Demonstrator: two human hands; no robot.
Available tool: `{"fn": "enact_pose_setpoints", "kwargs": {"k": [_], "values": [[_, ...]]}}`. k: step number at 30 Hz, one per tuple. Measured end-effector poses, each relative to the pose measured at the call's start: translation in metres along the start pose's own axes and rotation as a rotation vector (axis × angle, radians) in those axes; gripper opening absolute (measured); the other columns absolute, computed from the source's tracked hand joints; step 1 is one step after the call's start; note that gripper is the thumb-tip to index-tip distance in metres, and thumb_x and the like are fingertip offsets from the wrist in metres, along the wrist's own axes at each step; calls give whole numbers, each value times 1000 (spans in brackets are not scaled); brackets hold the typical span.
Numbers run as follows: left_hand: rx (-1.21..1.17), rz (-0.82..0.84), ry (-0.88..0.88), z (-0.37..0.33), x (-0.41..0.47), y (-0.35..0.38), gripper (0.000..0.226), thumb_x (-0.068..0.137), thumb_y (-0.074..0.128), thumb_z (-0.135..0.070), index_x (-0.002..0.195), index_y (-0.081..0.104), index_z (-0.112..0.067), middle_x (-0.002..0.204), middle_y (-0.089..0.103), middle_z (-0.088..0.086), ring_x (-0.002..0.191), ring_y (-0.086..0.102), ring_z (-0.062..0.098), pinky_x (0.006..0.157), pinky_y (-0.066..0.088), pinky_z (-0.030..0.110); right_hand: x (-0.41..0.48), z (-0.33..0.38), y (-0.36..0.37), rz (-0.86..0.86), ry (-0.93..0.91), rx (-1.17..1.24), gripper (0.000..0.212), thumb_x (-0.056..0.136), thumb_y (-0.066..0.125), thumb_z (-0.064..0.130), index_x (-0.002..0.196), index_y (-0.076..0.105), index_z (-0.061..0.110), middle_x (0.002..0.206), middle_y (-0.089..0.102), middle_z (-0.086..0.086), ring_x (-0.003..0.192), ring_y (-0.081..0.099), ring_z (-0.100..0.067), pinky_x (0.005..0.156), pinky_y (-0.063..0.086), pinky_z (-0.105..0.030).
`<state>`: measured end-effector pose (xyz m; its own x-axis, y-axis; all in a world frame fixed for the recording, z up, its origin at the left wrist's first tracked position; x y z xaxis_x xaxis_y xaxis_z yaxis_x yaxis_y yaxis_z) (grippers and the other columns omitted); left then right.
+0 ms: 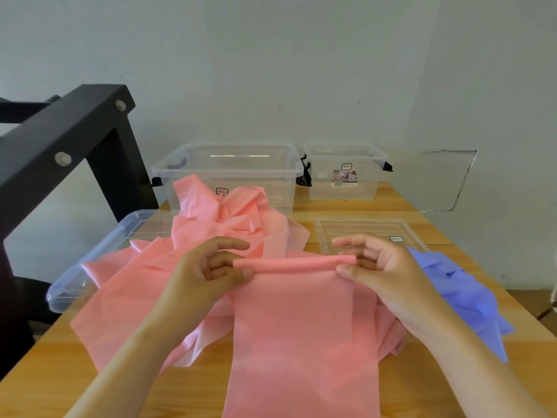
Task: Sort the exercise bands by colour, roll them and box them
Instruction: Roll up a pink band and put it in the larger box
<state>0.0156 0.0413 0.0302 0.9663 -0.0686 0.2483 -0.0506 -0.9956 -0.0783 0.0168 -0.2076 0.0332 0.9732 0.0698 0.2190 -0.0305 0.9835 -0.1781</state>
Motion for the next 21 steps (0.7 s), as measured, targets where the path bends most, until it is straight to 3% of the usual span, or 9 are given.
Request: {"fn": "enact_pose_setpoints", "kwargs": {"k": [3, 6, 9, 13, 15, 17, 21], "values": [[67, -2, 23, 2, 2, -1, 18, 81, 67, 10, 88, 69, -7, 67, 66, -3, 65, 61, 6, 64, 50, 15, 0, 0, 0, -6, 1, -52, 25, 83, 69, 1, 85, 74, 25, 87, 73, 7, 85, 67, -7, 79, 48, -21], [-15, 53, -24, 5, 1, -1, 11, 87, 62, 1, 90, 67, -8, 63, 58, 13, 60, 57, 17, 61, 53, 22, -2, 1, 2, 29, -1, -8, 21, 89, 64, 7, 84, 71, 27, 81, 72, 0, 78, 65, -13, 77, 50, -29], [-120, 110, -71, 3, -1, -3, 11, 82, 71, -3, 84, 70, -14, 69, 61, 9, 64, 59, 14, 60, 52, 20, -2, 3, 2, 55, 13, 41, 19, 91, 62, 7, 85, 70, 23, 76, 71, -3, 71, 63, -12, 67, 50, -21], [-279, 110, -98, 1, 1, -5, 11, 78, 63, -5, 77, 72, -11, 72, 62, 4, 63, 60, 13, 57, 51, 20, -3, 3, 1, 98, 56, 128, 19, 85, 65, -2, 85, 69, 16, 76, 70, 4, 73, 64, -6, 65, 50, -14], [-193, 56, -76, 1, 1, -5, 12, 87, 66, -16, 79, 71, -8, 72, 64, 4, 64, 61, 12, 58, 52, 19, -3, 2, 1, 98, 62, 102, 14, 83, 69, 4, 84, 70, 17, 76, 70, 2, 73, 65, -7, 66, 50, -14], [-43, 9, -41, 1, 0, -4, 4, 86, 68, -9, 88, 71, -7, 72, 66, 3, 67, 62, 10, 61, 51, 16, -3, 1, 1, 79, 63, 69, 13, 84, 70, 6, 88, 70, 19, 79, 73, -1, 75, 67, -10, 69, 51, -15], [88, -14, -38, 4, 3, -5, 24, 77, 72, 6, 97, 71, -8, 74, 67, 3, 69, 62, 9, 65, 52, 14, -1, -1, 1, 69, 74, 8, 27, 86, 67, 0, 99, 72, 23, 92, 76, -1, 87, 69, -12, 83, 52, -20]]}}
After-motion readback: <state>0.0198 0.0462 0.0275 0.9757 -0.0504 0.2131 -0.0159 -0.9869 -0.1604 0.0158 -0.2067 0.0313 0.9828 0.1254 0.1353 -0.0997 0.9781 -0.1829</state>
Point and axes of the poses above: each hand's wrist, its own x-axis towards the middle knuckle, its own y-axis out of the palm, z = x × y, the point moved 3 cm from there along x, towards the middle knuckle
